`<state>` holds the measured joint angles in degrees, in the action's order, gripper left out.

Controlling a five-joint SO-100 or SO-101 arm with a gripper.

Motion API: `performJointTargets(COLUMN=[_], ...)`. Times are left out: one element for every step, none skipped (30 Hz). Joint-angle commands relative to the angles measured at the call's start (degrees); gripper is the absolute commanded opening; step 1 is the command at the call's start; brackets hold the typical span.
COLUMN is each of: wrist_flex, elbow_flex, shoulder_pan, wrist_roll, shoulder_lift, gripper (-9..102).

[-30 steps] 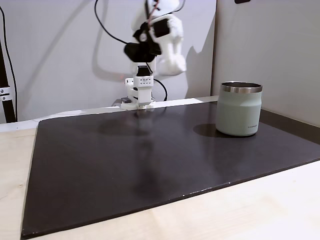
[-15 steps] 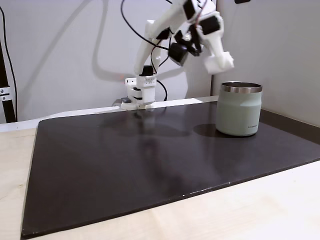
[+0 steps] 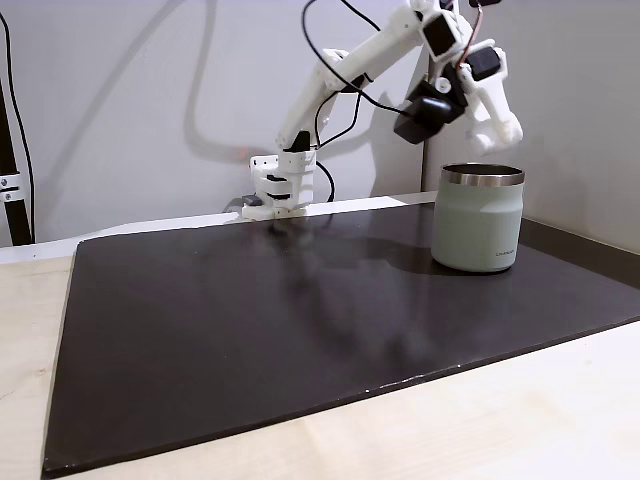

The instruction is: Grasp a gauze and put it in the cup.

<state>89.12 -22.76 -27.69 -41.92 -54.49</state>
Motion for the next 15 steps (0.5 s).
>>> performJointTargets(wrist_flex=[-0.7,-0.5,-0.4,-0.1,0.2,0.4,0.6,0.8,1.0,1.0,1.1,1.1,1.2,1.3,1.4], elbow_flex=[3.4,3.4,3.4,3.4,3.3,3.2,3.1,3.0,2.9,2.7,2.6,2.5,2.4,2.0,1.7], shoulder_pan=[-0.3,-0.1,0.0,0.2,0.4,0.7,1.0,1.2,1.5,1.8,2.0,2.1,2.1,2.1,1.9], wrist_roll=[0.2,0.2,0.2,0.1,0.1,0.1,0.0,0.0,0.0,0.0,0.0,0.2,0.2,0.4,0.7], shoulder_lift=[-0.6,-0.6,-0.6,-0.6,-0.6,-0.6,-0.6,-0.6,-0.6,-0.6,-0.7,-0.7,-0.7,-0.7,-0.7], gripper=[0,0,0,0,0,0,0,0,1,3,7,11,16,25,31])
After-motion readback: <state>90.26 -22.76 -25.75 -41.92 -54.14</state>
